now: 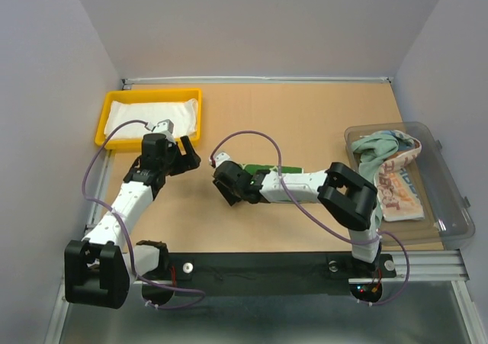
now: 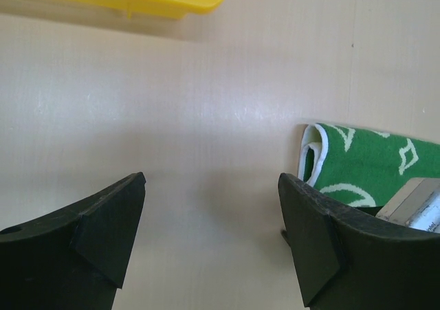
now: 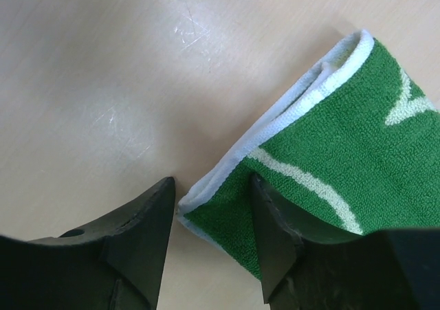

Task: Fold and stack the towels
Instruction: Neatly place the folded towel into the bin

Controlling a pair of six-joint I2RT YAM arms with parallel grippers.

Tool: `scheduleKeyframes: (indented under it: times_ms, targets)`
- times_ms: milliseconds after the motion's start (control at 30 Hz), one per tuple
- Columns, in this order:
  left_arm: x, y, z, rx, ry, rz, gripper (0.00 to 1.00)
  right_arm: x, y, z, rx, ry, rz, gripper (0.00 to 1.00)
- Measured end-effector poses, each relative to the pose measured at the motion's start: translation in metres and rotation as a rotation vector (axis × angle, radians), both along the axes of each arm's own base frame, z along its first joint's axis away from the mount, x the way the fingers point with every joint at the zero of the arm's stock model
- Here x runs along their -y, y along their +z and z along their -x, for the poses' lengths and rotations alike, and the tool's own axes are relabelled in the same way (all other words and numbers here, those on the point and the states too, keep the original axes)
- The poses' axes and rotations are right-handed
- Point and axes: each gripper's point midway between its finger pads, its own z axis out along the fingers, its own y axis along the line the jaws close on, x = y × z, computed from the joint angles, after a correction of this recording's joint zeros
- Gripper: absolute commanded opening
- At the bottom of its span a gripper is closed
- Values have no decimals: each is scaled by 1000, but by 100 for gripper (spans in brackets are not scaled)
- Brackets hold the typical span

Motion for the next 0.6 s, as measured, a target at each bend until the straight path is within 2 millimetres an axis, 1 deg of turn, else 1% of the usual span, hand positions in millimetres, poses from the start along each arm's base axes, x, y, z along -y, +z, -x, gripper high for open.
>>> scheduleKeyframes:
  times_ms: [33, 67, 100, 133, 233, 267, 433, 500, 600]
  targets:
    - [1, 0, 0, 0, -4, 4, 90, 0, 0, 0, 3, -4, 1, 46]
    - [3, 0, 0, 1, -11, 12, 90, 1, 0, 0, 8, -10, 2, 36]
    - [5, 1, 1, 3, -20, 23, 90, 1, -1, -1, 13, -16, 2, 32]
    - [7, 0, 1, 4, -24, 33, 90, 3, 0, -2, 26, -25, 4, 24]
    - [10, -4, 4, -10, -27, 53, 90, 12, -1, -5, 50, -52, 11, 13]
    - [11, -5, 5, -15, -26, 60, 90, 14, -1, -5, 54, -57, 13, 1]
    - [18, -9, 7, -24, -20, 123, 90, 22, 2, -5, 49, -62, 4, 1]
    - [22, -12, 9, -33, -16, 151, 90, 23, 3, -1, 35, -49, -16, 1]
    - [37, -15, 11, -44, -35, 191, 90, 30, 5, 6, 11, -33, -57, 1]
